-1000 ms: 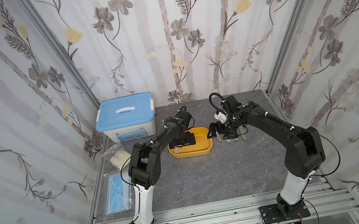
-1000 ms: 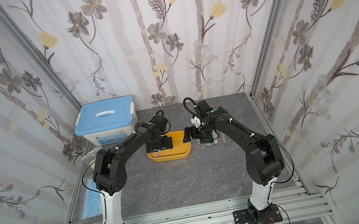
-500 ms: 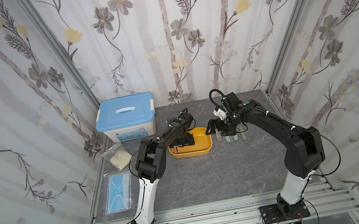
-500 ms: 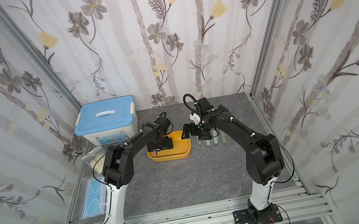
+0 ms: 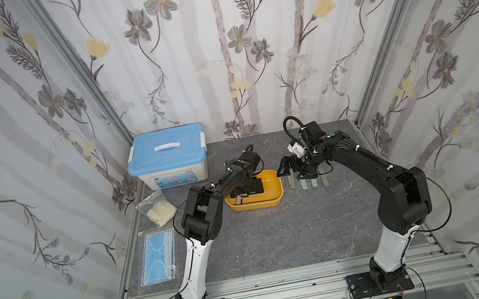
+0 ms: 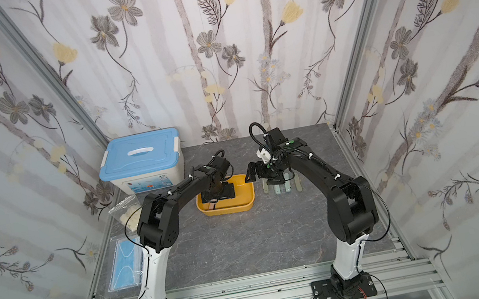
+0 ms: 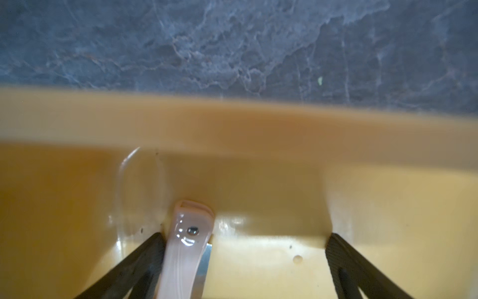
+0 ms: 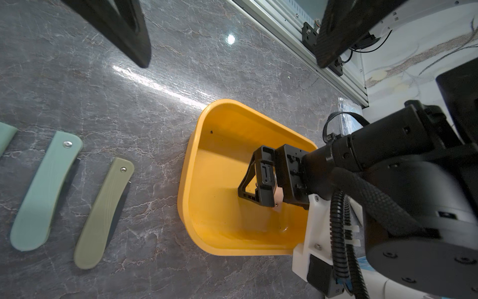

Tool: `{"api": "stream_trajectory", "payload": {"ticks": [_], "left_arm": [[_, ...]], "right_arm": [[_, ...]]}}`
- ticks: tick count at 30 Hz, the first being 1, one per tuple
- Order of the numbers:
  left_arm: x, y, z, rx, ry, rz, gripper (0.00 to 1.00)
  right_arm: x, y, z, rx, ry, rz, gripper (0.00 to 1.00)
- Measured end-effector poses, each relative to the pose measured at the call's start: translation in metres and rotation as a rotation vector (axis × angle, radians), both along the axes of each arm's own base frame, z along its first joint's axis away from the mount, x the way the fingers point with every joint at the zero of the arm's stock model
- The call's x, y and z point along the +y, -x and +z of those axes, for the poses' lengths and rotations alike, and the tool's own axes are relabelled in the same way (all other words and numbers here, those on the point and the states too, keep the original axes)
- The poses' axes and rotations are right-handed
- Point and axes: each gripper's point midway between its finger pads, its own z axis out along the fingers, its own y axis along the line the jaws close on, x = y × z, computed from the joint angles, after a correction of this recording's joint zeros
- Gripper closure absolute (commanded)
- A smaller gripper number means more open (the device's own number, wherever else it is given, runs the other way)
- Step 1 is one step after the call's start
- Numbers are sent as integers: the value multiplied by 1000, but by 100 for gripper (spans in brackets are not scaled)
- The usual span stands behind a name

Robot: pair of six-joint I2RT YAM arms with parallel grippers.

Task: Take the fruit knife out of the storage box
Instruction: Pick up the fruit knife from the storage box.

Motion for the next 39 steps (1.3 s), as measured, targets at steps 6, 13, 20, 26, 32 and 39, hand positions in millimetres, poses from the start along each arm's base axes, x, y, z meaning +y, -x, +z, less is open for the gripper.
{"api": "stream_trajectory", "payload": {"ticks": [6, 13, 20, 26, 32, 39], "left_arm": [[6, 5, 2, 13, -9, 0, 1], [27, 14, 1, 41, -35, 5, 19], [24, 7, -1, 41, -35, -12, 36], [20, -1, -2, 32, -26, -15, 44], [19, -3, -3, 31, -27, -17, 53], [22, -3, -4, 31, -30, -12, 67]], "right_arm": [[4, 2, 1, -4, -1, 9, 0], [3, 21, -2, 9, 2, 19, 0], [1, 30, -3, 9, -3, 14, 0], [2, 28, 2, -10, -10, 12, 0], [2, 27, 2, -12, -11, 12, 0], [2, 27, -1, -6, -9, 10, 0]]}}
